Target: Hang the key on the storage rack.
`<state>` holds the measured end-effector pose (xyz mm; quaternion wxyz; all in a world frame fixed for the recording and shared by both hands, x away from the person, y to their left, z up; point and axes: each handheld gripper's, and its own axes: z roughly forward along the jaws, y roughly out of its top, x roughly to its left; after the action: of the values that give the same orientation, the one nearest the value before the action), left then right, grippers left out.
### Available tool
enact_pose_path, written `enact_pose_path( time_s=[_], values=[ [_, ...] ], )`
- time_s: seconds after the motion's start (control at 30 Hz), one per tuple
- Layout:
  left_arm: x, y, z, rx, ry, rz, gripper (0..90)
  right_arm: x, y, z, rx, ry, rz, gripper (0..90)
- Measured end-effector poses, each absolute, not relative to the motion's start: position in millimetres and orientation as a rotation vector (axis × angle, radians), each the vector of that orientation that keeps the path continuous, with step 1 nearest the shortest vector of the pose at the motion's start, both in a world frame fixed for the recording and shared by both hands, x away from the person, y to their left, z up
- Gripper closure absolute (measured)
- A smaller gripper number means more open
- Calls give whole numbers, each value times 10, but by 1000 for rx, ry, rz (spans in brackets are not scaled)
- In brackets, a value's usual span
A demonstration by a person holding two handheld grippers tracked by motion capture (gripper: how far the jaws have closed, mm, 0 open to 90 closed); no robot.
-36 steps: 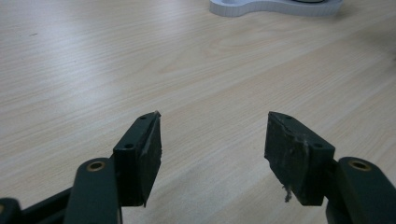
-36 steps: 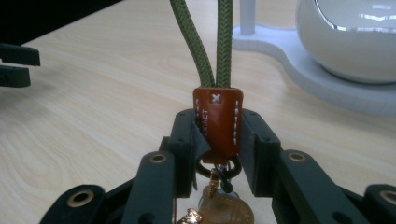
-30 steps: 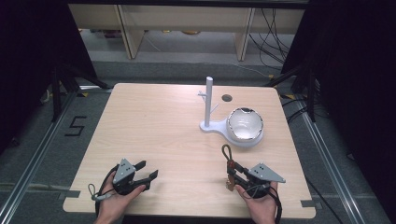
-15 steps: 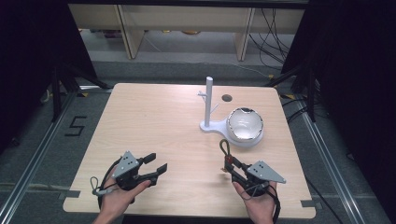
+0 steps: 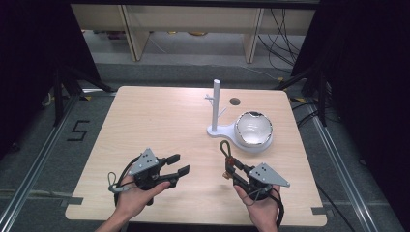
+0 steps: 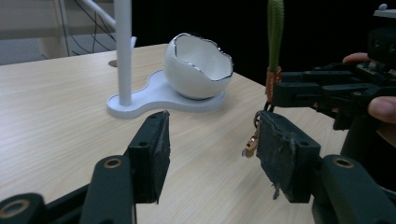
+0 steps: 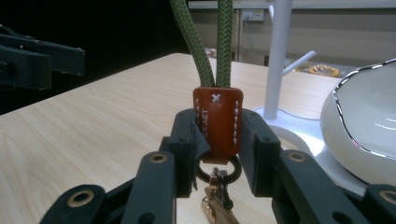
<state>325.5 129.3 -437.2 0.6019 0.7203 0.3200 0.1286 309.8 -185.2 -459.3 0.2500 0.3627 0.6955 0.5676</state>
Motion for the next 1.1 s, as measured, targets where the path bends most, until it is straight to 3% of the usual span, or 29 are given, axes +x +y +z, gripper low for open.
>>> enact_pose_path(
  time_s=[1.1],
  values=[
    [3491,574,-4182,1651,613,184,696,3072,-1656,-4597,963,1900,1569,692]
  ],
)
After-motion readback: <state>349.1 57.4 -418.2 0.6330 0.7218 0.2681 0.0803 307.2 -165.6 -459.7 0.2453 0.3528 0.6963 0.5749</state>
